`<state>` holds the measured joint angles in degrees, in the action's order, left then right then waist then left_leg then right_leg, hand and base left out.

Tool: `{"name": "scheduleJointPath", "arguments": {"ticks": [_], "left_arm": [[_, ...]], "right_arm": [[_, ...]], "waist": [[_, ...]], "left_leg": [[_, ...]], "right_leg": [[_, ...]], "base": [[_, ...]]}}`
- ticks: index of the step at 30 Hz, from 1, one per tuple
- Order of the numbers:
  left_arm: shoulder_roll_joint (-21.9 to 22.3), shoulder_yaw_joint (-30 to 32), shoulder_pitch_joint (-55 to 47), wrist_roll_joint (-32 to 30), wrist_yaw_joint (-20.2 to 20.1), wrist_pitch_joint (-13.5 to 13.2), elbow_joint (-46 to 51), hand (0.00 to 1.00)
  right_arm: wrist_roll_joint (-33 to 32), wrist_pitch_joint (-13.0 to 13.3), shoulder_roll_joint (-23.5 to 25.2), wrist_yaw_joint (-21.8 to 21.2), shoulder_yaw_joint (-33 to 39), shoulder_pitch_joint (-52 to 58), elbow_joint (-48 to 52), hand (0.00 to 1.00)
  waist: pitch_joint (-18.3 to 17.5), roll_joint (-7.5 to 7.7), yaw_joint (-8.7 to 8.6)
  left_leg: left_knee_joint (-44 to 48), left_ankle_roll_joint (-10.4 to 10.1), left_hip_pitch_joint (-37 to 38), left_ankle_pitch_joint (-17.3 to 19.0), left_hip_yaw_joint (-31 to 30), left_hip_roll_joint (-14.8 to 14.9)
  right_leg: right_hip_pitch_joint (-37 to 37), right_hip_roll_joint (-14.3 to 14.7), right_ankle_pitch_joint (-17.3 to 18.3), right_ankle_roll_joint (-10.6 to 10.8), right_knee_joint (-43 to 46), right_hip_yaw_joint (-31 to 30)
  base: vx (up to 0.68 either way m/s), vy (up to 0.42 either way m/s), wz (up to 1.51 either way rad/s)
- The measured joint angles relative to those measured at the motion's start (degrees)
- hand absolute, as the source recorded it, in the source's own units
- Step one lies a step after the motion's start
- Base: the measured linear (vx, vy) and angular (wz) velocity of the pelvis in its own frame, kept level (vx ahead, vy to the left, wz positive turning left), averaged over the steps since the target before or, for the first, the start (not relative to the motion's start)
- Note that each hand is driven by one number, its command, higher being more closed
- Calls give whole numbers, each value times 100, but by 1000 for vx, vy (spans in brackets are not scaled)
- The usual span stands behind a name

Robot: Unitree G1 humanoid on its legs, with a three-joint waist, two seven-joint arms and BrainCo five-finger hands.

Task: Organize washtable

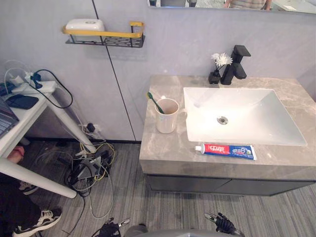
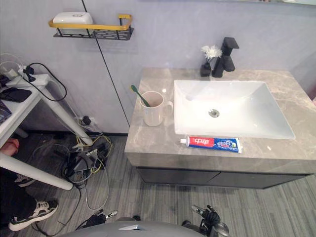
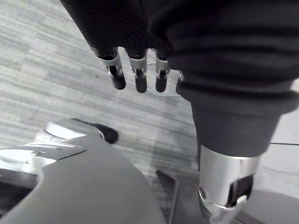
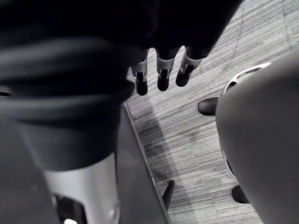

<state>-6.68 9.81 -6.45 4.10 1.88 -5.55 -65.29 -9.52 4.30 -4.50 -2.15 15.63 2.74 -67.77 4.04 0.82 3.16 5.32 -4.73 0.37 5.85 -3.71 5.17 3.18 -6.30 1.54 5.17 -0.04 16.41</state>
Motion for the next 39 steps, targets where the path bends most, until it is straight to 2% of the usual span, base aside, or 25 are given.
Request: {"name": "scheduleJointPath", "arguments": {"ticks": [4,7,9,10,11,13,16,17,19,21,23,26,28,30,33,39], "left_arm": [[0,138,-11,252,37,21,-3,0],[54,144,41,1136,146,-6,44,0],[283,128,-99,1987,330,-15,1044,0],[380,129,-146,2169,399,-36,1625,0],[443,135,-197,2283,452,-71,2110,0],[599,311,-292,2540,627,-326,3639,0],[688,1081,-179,2580,1056,-620,5276,0],[687,1187,-178,2533,1169,-652,5565,0],[712,1385,-169,1858,1622,-730,6579,0],[802,1284,-166,1336,1853,-770,7408,0],[826,989,-163,767,2036,-811,8130,0],[713,113,-32,-150,2098,-825,8964,0],[556,-463,30,-522,1930,-827,9226,0],[391,-1169,105,-737,1468,-761,9484,0],[227,-1633,259,-844,1007,-705,9646,0],[-217,-3189,1070,-1404,261,-572,9681,0]], "right_arm": [[-4,1,11,0,84,104,-8,0],[-18,5,32,45,258,136,-31,0],[-54,10,32,121,258,149,-25,0],[-54,11,32,135,256,153,-21,0],[-54,12,36,163,253,153,-19,0],[-53,53,42,224,254,183,24,0],[-72,58,3,225,321,218,41,0],[-100,58,-3,225,334,232,43,0],[-304,61,2,219,476,329,38,0],[-293,59,0,212,522,384,34,0],[-293,58,8,205,588,385,28,0],[-294,58,27,157,738,423,29,0],[-293,58,16,124,750,456,31,0],[-292,56,-7,71,748,546,30,0],[-289,42,-71,17,694,643,25,0],[-275,6,-128,-103,594,789,-1,0]], "waist": [[-38,43,-18],[-108,36,-55],[-117,27,-67],[-118,23,-60],[-123,13,-54],[-151,-16,-47],[-230,-126,-57],[-248,-146,-48],[-286,-197,6],[-313,-192,64],[-313,-193,75],[-317,-193,72],[-344,-191,51],[-388,-203,38],[-393,-213,17],[-425,-169,-43]], "left_leg": [[-56,-7,81,-10,-18,-35],[-135,11,92,-43,-15,-77],[-191,27,87,-78,17,-102],[-221,33,86,-97,21,-109],[-237,34,79,-106,26,-111],[-277,36,82,-118,58,-110],[-318,38,121,-118,184,-106],[-328,38,133,-118,194,-106],[-324,38,197,-118,252,-111],[-295,38,209,-118,240,-121],[-278,38,204,-117,202,-123],[-202,56,181,-101,189,-123],[-190,58,123,-99,186,-126],[-201,73,31,-86,186,-127],[-197,69,-1,-98,189,-125],[-115,63,-5,-108,190,-125]], "right_leg": [[111,-10,-41,18,-141,29],[117,-40,-69,44,-220,37],[135,-61,-137,57,-326,29],[135,-65,-151,54,-345,28],[136,-68,-154,52,-345,25],[107,-66,-166,46,-352,0],[105,-61,-236,39,-442,-83],[113,-58,-263,35,-479,-112],[172,-67,-281,34,-509,-149],[213,-80,-281,34,-509,-140],[219,-84,-281,34,-492,-133],[219,-89,-281,36,-444,-139],[199,-89,-279,39,-445,-155],[127,-88,-289,54,-446,-151],[77,-80,-307,54,-446,-160],[74,-76,-339,40,-447,-160]], "base": [[30,-1,4],[10,5,1],[0,0,0],[0,0,0],[0,0,0],[5,4,-9],[20,2,-18],[40,-5,-19],[34,-3,-10],[-5,8,6],[-43,16,6],[-69,26,0],[-86,30,-3],[-63,22,0],[-12,5,0],[22,-2,1]]}}
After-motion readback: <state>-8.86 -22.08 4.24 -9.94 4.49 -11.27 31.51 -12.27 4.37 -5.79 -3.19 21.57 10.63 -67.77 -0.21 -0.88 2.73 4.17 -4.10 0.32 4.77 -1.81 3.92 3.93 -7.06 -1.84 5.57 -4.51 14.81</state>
